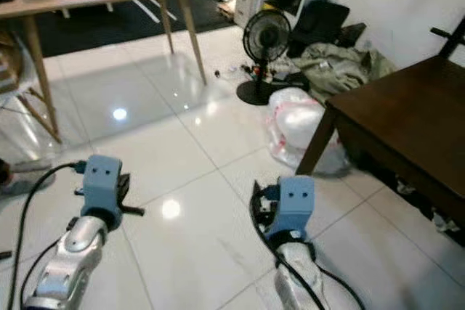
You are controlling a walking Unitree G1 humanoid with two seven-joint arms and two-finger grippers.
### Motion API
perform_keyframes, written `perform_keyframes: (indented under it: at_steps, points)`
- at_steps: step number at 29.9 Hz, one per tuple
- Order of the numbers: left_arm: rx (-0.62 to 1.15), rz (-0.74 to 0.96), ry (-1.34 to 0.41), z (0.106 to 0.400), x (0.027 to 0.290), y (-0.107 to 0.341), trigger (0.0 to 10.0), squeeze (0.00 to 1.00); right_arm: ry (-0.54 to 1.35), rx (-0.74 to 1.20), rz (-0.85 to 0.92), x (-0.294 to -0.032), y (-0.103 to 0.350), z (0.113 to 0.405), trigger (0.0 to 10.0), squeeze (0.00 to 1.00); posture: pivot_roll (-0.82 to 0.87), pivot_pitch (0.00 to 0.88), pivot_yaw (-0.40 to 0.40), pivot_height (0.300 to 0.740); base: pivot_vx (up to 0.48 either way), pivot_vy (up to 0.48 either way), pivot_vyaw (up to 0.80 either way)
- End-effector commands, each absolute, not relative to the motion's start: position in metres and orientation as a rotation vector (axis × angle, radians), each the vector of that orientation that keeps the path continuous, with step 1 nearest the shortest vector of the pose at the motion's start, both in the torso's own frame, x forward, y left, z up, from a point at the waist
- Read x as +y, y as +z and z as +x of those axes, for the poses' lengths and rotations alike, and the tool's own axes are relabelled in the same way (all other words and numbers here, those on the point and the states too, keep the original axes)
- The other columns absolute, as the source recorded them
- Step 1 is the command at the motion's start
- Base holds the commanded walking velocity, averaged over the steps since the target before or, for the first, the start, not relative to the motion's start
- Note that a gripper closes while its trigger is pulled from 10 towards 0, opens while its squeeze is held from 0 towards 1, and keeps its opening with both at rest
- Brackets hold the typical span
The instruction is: Setting the table
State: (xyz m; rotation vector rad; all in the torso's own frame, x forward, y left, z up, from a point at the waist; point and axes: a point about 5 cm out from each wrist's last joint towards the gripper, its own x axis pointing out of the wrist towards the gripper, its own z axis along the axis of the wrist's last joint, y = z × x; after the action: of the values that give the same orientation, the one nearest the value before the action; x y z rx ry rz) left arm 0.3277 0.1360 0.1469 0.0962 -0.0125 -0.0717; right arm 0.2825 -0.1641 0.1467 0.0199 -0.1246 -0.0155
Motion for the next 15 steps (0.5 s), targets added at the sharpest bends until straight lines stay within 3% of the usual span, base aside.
perform_keyframes:
  at_steps: [1, 15]
  points:
    - [0.01, 0.109, -0.035, 0.3257, 0.1472, 0.1407, 10.0, 0.0, 0.016, -0.121, 0.033, -0.155, 0.1464, 0.283, 10.0, 0.0, 0.01, 0.095, 0.047, 0.74, 0.48, 0.0, 0.79]
    - [0.008, 0.109, -0.033, 0.3255, 0.1474, 0.1406, 10.0, 0.0, 0.017, -0.119, 0.036, -0.1548, 0.1458, 0.2834, 10.0, 0.0, 0.02, 0.093, 0.045, 0.74, 0.479, 0.0, 0.78]
